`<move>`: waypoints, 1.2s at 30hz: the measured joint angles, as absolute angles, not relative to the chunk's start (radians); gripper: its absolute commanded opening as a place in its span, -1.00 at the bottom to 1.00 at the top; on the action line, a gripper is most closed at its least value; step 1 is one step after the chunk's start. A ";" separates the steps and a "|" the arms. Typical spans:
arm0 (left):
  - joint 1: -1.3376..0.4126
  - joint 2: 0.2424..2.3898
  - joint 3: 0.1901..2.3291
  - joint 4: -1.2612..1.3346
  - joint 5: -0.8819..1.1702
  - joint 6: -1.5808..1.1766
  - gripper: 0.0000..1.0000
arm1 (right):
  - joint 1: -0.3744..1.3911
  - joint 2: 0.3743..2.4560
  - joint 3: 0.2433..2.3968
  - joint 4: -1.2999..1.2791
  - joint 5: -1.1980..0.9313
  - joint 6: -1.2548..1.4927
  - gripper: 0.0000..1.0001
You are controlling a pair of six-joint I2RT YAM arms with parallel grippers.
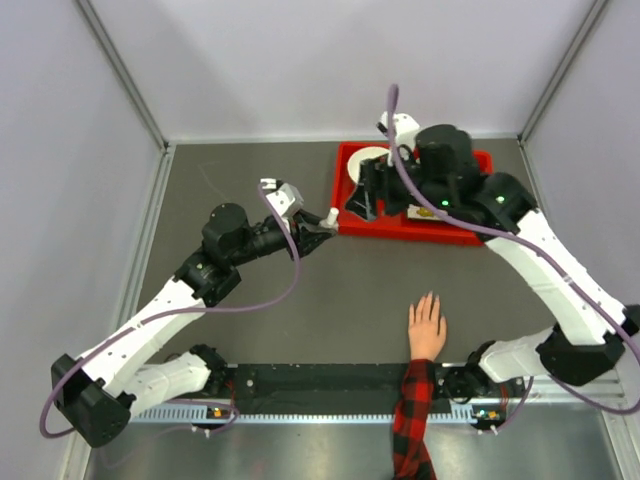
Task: Paint the nails
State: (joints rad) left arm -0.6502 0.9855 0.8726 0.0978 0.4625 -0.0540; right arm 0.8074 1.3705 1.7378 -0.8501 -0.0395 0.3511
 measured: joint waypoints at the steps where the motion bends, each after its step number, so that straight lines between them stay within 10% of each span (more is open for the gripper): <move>1: -0.650 0.986 0.873 0.098 0.479 -0.055 -1.00 | 0.777 1.355 1.737 -0.854 -0.093 0.316 0.31; 4: -0.649 0.997 0.878 0.096 0.571 -0.065 -1.00 | 0.737 1.322 1.739 -0.892 -0.281 0.159 0.02; 18: -0.649 1.072 0.925 0.097 0.904 -0.119 -1.00 | 0.744 1.397 1.783 -1.063 -0.657 -0.149 0.03; 31: -0.650 1.072 0.929 0.090 0.926 -0.128 -1.00 | 0.743 1.422 1.803 -1.073 -0.697 -0.165 -1.00; 36: -0.650 1.069 0.930 0.073 0.881 -0.118 -1.00 | 0.741 1.425 1.799 -1.058 -0.656 -0.129 -1.00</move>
